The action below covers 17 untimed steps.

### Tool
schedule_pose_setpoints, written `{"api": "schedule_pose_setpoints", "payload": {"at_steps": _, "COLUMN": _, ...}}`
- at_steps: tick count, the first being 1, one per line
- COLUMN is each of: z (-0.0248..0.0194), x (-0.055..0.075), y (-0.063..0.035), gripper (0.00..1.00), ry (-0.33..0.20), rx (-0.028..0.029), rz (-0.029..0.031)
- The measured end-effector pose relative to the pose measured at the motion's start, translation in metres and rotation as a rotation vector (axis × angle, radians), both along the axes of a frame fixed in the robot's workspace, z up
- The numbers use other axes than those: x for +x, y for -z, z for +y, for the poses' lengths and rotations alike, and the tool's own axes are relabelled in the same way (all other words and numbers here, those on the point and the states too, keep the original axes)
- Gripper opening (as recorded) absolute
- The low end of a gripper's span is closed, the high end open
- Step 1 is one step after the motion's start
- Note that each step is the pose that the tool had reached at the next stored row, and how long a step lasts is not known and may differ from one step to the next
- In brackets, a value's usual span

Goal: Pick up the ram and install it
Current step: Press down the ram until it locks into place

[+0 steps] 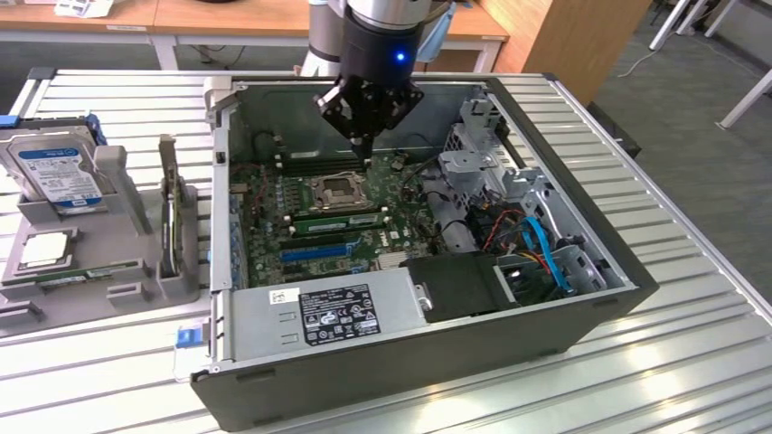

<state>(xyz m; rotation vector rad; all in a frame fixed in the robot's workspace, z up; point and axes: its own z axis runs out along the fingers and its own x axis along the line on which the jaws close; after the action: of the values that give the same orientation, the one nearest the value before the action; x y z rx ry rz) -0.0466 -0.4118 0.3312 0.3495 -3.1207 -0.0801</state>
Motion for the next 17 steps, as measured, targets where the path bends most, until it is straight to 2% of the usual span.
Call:
{"api": "schedule_pose_setpoints", "payload": {"at_steps": 15, "z": 0.0, "x": 0.0, "y": 0.0008, "gripper": 0.1, "ry": 0.272, "rx": -0.0001, "rz": 0.0}}
{"api": "schedule_pose_setpoints", "payload": {"at_steps": 17, "z": 0.0, "x": 0.0, "y": 0.0009, "gripper": 0.1, "ry": 0.279, "rx": 0.0, "rz": 0.0}}
